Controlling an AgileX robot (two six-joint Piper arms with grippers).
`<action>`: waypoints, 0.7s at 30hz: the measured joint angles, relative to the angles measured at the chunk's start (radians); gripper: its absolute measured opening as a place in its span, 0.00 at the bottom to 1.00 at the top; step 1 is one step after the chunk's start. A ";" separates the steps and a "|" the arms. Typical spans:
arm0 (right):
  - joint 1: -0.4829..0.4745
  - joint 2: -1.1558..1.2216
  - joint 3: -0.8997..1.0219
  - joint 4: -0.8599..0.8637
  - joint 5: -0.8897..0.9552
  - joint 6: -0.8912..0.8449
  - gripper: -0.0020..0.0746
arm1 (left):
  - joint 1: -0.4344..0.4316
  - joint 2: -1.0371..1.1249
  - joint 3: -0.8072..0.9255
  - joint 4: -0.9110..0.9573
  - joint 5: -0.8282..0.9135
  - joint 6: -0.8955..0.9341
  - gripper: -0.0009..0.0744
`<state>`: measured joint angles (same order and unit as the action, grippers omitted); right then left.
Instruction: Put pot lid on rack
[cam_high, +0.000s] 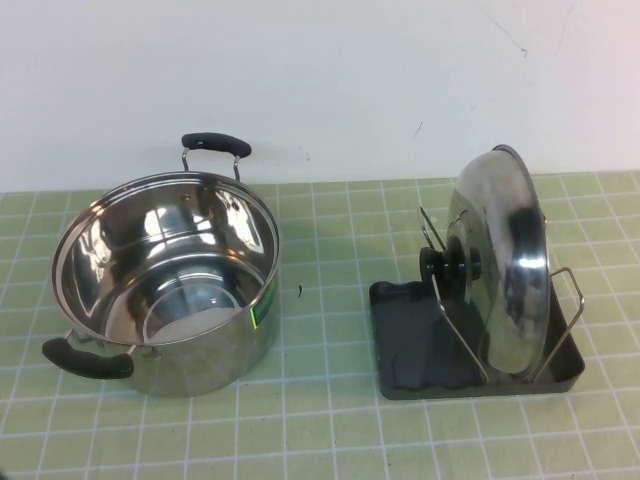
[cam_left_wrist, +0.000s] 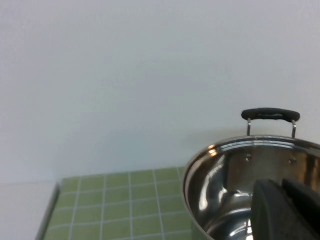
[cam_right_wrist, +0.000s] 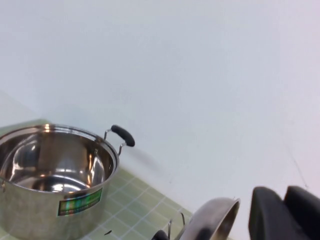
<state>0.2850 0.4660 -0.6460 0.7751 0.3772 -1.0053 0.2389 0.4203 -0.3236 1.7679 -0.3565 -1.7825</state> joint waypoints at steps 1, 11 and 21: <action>0.000 -0.035 0.022 0.000 -0.002 -0.001 0.11 | 0.000 -0.037 0.013 0.000 0.019 -0.002 0.01; 0.000 -0.147 0.175 0.000 -0.004 -0.007 0.11 | -0.013 -0.206 0.072 -0.003 -0.006 -0.002 0.01; 0.000 -0.150 0.245 0.000 -0.004 -0.007 0.11 | -0.015 -0.206 0.074 -0.001 -0.177 -0.003 0.01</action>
<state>0.2850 0.3165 -0.4008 0.7751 0.3732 -1.0123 0.2238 0.2146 -0.2492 1.7667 -0.5333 -1.7860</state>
